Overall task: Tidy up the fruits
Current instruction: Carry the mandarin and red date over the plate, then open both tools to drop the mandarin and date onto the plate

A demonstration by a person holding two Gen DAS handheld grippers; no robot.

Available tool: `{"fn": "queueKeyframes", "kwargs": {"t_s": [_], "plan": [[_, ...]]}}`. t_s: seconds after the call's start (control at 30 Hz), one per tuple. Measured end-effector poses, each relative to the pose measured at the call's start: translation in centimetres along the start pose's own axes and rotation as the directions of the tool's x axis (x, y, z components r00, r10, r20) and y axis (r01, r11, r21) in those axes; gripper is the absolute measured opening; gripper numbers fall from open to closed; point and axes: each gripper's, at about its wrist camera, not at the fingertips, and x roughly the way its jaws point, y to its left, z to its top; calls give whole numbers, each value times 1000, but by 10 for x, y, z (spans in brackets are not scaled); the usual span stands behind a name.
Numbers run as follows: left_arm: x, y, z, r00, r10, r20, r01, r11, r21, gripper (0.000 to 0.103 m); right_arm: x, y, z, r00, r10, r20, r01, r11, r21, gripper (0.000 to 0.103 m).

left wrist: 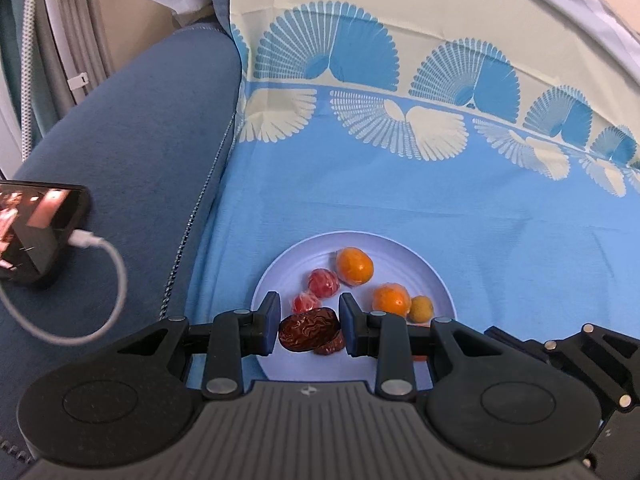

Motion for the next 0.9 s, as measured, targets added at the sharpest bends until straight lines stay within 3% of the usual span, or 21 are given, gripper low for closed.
{"fn": "queueKeyframes", "kwargs": {"t_s": [0.4,0.47,0.5,0.53,0.57,0.63,0.67,0.73,0.9], "plan": [[60,-2,0,996,12,-84,-9,999,31,35,51,-2,-3,997,40,-73,-41,999,-6,36],[65,-2,0,997,2,-82,1,999,37,43,58,0,-4,996,48,-73,-49,999,-16,38],[65,-3,0,997,-10,-80,14,999,45,56,60,1,-5,996,56,-76,-58,998,-25,41],[63,-3,0,997,-4,-73,8,999,53,91,64,3,-5,994,54,-91,-58,997,-41,57],[58,-4,0,999,23,-47,-21,998,58,102,64,4,-4,995,33,-98,-39,998,-56,73],[38,-5,-7,998,48,33,-51,995,87,103,54,3,-4,997,-34,-74,28,997,-75,91],[31,-5,-12,999,39,28,-41,993,110,103,46,4,-6,996,-62,-69,56,995,-82,98],[17,-1,-25,999,33,-8,-31,993,114,103,27,3,-11,994,-80,-77,73,993,-89,100],[-25,11,-71,996,65,-64,-61,996,70,103,-27,1,-39,987,-39,-157,34,999,-33,102]]}}
